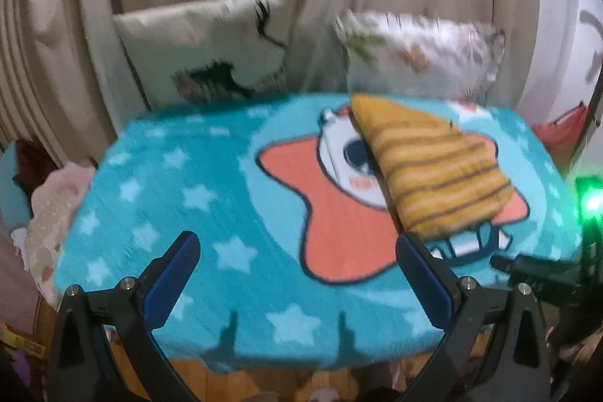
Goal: Fold small clothes
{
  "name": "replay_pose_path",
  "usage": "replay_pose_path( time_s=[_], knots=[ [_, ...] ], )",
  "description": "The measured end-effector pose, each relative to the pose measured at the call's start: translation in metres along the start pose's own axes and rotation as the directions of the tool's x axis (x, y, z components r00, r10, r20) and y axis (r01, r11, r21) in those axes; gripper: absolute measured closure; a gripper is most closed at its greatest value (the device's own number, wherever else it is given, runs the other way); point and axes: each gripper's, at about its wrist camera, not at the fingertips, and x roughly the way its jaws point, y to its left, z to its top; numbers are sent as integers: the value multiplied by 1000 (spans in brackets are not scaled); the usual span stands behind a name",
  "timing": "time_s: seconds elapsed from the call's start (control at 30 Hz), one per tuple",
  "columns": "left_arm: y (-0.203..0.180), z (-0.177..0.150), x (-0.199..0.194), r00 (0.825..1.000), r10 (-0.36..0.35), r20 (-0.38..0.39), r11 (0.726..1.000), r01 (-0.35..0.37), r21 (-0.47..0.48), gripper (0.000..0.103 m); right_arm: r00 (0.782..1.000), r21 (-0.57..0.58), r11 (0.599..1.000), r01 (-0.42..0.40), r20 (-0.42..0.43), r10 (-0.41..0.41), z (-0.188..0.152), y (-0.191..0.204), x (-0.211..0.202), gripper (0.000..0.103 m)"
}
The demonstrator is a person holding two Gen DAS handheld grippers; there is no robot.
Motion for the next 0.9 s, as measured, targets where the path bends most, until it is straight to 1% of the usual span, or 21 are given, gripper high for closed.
replay_pose_path(
  time_s=[0.07, 0.13, 0.23, 0.43, 0.57, 0.67, 0.77, 0.9],
  knots=[
    [-9, -3, 7, 999, -23, -26, 1000, 23, 4, 0, 1000, -5, 1000, 19, 7, -19, 2, -4, -2, 45],
    [-17, -5, 9, 999, -29, -37, 999, 29, 13, 0, 999, -4, 999, 35, 13, -35, 7, -11, -3, 44],
    [-33, -4, 15, 997, -41, -58, 999, 43, 26, 0, 999, -3, 999, 37, 18, -37, 14, -22, -3, 44],
    [-63, 2, 32, 988, -74, -137, 997, 75, 3, 0, 998, -24, 998, 52, 22, -51, 27, -44, 0, 43],
    [-81, 3, 39, 983, -79, -169, 997, 78, -13, 0, 997, -49, 996, 75, 39, -73, 39, -62, -1, 41],
    [-92, 3, 46, 975, -82, -206, 997, 79, -24, 0, 995, -67, 994, 86, 54, -82, 46, -71, -1, 41],
    [-98, 1, 50, 972, -82, -221, 996, 74, -43, 0, 994, -91, 991, 95, 67, -89, 50, -74, 0, 41],
    [-104, 1, 50, 972, -67, -226, 997, 57, -50, 0, 994, -120, 989, 90, 72, -82, 55, -76, 3, 40]
  ],
)
